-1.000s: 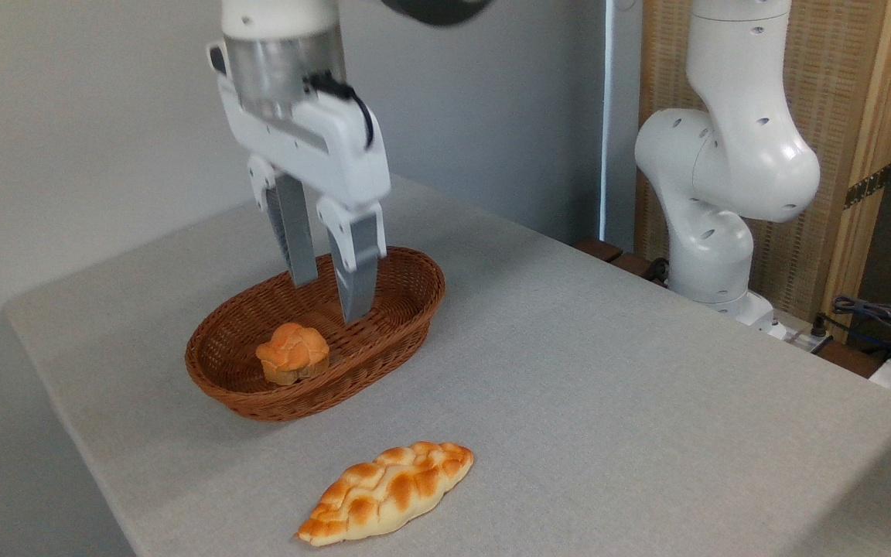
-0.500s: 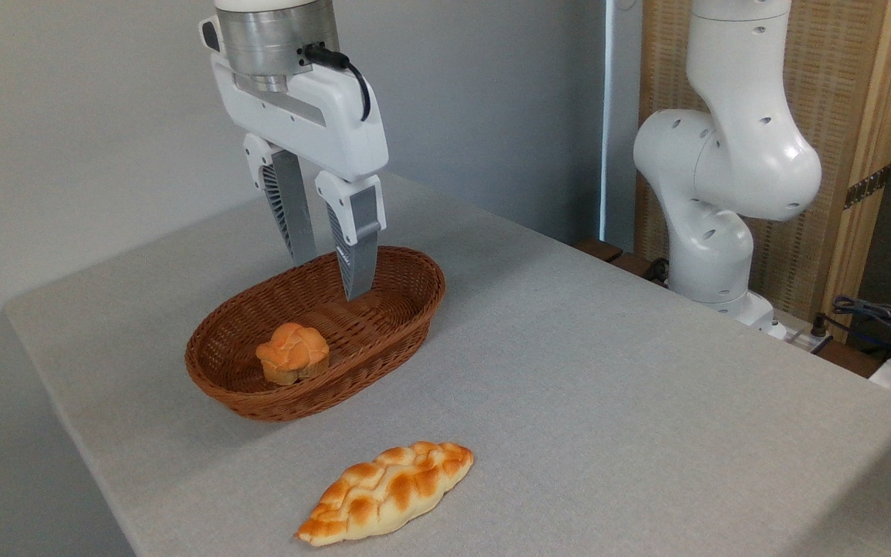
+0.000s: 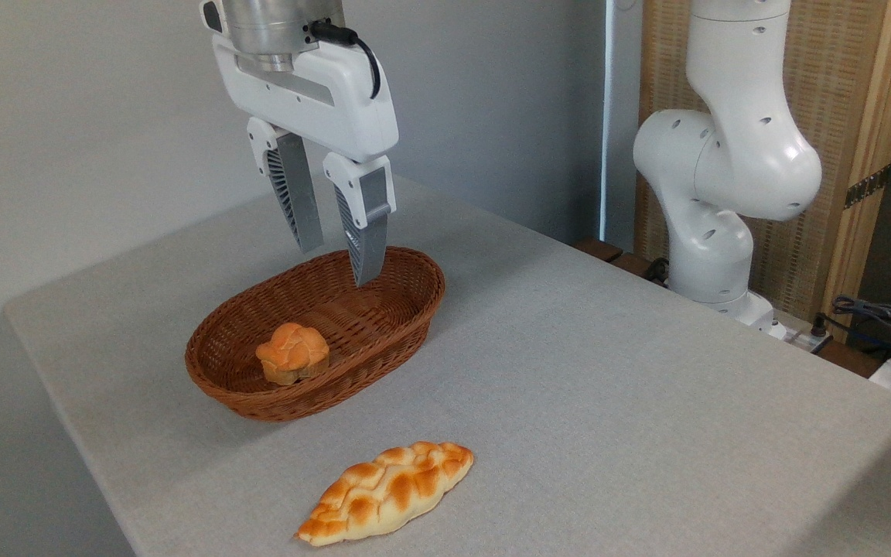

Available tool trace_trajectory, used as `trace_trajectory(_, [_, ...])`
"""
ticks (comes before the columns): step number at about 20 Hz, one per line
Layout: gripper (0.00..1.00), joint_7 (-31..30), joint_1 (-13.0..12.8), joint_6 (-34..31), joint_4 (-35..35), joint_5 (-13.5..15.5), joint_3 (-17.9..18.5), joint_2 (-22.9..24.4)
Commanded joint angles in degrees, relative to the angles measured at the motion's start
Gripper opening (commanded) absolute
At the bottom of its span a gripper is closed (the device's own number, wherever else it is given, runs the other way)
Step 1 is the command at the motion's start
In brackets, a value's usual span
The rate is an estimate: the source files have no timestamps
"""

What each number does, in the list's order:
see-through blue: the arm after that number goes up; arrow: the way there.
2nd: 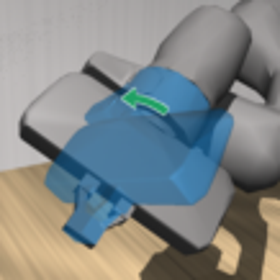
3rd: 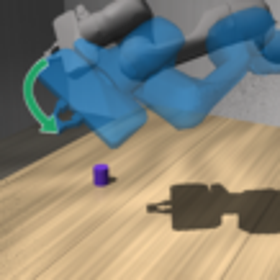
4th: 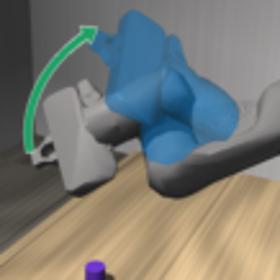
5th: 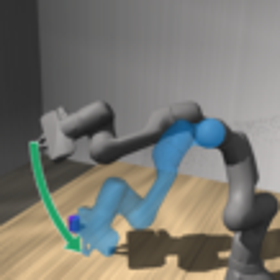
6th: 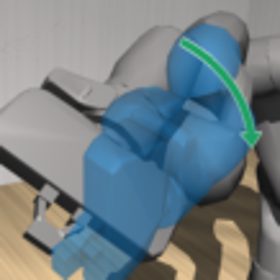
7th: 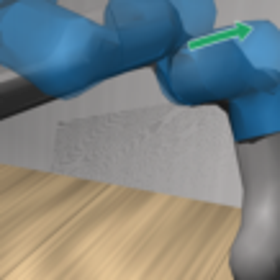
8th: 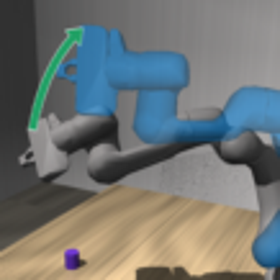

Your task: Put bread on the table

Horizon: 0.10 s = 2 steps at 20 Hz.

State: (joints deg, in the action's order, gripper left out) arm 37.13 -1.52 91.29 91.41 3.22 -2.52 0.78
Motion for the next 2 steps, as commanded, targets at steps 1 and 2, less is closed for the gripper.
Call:
trace_trajectory(1, [1.0, 0.13, -0.23, -1.56, -1.58, -0.06, 0.41, -0.86])
trace_trajectory(2, [1.0, 0.13, -0.23, -1.56, -1.58, -0.06, 0.5, -0.86])
